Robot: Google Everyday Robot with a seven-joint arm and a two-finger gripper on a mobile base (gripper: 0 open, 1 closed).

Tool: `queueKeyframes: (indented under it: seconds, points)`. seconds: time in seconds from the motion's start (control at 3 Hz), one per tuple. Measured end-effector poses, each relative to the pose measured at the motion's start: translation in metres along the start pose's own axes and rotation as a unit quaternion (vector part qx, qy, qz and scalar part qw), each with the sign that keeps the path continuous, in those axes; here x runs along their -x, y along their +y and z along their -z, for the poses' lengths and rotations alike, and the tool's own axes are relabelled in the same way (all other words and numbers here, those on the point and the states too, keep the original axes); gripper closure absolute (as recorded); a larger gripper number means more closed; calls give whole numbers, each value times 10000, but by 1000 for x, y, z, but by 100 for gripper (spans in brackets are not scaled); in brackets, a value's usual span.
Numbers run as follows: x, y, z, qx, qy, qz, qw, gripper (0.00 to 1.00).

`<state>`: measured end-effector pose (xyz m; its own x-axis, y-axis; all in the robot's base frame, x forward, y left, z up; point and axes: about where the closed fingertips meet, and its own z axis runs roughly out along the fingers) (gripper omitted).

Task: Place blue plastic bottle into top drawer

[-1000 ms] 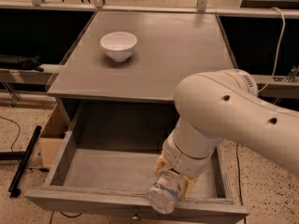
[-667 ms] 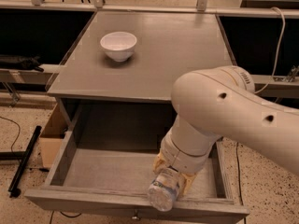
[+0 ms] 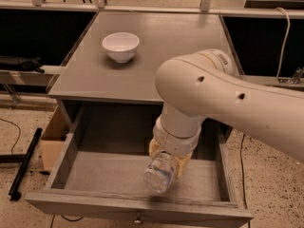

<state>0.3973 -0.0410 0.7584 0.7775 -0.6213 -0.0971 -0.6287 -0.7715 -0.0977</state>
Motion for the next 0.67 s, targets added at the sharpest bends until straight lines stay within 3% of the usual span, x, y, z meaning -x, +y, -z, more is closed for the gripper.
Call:
queueKeyframes:
  seconds: [0.33,0.67]
  points:
    - [-20,-21,-1,-184,186,-119,9996,100]
    - [-20,-21,-1,-184,186,-119,9996,100]
